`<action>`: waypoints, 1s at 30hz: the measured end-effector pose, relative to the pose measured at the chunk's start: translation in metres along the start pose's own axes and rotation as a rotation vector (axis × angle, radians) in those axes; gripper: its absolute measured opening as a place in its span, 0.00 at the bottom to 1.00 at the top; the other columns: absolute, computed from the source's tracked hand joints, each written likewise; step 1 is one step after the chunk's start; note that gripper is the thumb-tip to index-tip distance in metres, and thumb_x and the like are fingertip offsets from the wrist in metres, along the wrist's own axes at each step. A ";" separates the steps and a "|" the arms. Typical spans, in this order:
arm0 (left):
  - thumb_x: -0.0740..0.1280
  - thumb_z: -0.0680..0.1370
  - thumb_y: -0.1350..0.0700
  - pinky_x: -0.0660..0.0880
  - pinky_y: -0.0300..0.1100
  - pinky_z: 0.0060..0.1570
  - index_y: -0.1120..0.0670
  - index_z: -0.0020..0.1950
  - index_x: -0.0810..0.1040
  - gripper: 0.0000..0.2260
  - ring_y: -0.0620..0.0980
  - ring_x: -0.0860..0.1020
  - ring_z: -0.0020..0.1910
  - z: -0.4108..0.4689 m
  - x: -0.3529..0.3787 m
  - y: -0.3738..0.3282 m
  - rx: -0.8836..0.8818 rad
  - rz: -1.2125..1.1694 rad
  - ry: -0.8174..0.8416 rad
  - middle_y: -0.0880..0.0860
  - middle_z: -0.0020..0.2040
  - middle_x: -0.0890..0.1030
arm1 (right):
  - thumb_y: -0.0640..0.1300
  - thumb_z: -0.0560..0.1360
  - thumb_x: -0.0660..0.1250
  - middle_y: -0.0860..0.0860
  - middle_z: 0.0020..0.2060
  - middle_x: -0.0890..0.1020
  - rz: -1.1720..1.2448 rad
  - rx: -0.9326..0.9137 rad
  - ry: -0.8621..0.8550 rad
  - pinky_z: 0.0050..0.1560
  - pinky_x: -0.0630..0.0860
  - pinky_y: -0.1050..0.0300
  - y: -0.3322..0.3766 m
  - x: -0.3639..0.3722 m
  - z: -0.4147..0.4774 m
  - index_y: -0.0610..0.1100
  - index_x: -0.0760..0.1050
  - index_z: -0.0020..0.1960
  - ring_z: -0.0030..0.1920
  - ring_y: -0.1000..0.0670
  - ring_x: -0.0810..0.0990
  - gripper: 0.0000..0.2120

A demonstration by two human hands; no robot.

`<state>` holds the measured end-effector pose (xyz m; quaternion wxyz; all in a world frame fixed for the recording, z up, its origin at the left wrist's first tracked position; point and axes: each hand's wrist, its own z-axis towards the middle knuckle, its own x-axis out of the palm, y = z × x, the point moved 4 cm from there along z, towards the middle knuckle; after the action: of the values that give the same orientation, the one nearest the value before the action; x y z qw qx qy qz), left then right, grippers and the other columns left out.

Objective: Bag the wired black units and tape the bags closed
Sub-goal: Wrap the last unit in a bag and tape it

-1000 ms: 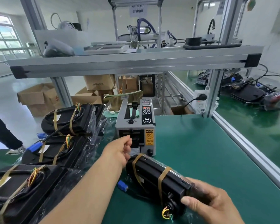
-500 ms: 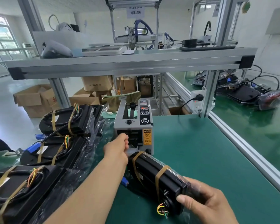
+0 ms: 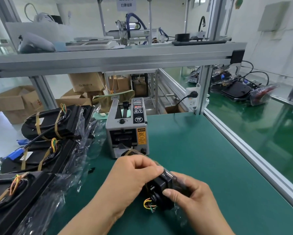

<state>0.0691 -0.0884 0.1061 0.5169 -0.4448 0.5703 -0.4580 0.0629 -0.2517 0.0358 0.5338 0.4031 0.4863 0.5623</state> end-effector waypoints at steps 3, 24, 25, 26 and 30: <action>0.75 0.70 0.58 0.71 0.29 0.30 0.54 0.32 0.83 0.07 0.40 0.75 0.28 0.000 0.002 0.004 -0.016 0.053 -0.017 0.48 0.30 0.81 | 0.45 0.64 0.77 0.54 0.45 0.88 -0.011 -0.001 -0.013 0.47 0.79 0.65 -0.001 0.001 -0.001 0.61 0.84 0.50 0.46 0.56 0.85 0.18; 0.76 0.70 0.56 0.75 0.38 0.36 0.52 0.33 0.83 0.06 0.43 0.77 0.30 0.000 0.004 0.015 -0.020 0.148 -0.092 0.51 0.32 0.83 | 0.45 0.65 0.77 0.53 0.45 0.87 -0.047 -0.034 0.003 0.50 0.82 0.57 -0.001 0.001 -0.002 0.60 0.85 0.50 0.48 0.49 0.86 0.17; 0.76 0.70 0.56 0.75 0.37 0.35 0.51 0.33 0.83 0.06 0.43 0.77 0.30 0.000 0.004 0.015 -0.017 0.152 -0.091 0.50 0.31 0.82 | 0.45 0.65 0.77 0.54 0.45 0.87 -0.048 -0.037 0.007 0.49 0.81 0.58 0.000 0.001 -0.002 0.60 0.85 0.51 0.48 0.50 0.86 0.17; 0.76 0.70 0.56 0.75 0.36 0.34 0.51 0.33 0.83 0.07 0.43 0.76 0.30 0.000 0.004 0.015 -0.013 0.157 -0.091 0.49 0.31 0.82 | 0.45 0.65 0.77 0.54 0.45 0.87 -0.050 -0.038 0.009 0.49 0.81 0.60 0.000 0.001 -0.002 0.60 0.85 0.51 0.47 0.52 0.86 0.16; 0.76 0.70 0.55 0.76 0.42 0.38 0.50 0.33 0.83 0.06 0.43 0.77 0.30 0.001 0.004 0.016 -0.002 0.194 -0.105 0.50 0.31 0.83 | 0.46 0.65 0.77 0.54 0.44 0.87 -0.047 -0.035 0.013 0.48 0.81 0.61 0.001 0.001 -0.003 0.60 0.85 0.51 0.45 0.54 0.85 0.16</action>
<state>0.0689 -0.0894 0.0899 0.5876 -0.4115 0.5832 -0.3813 0.0601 -0.2506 0.0358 0.5508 0.3785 0.4893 0.5604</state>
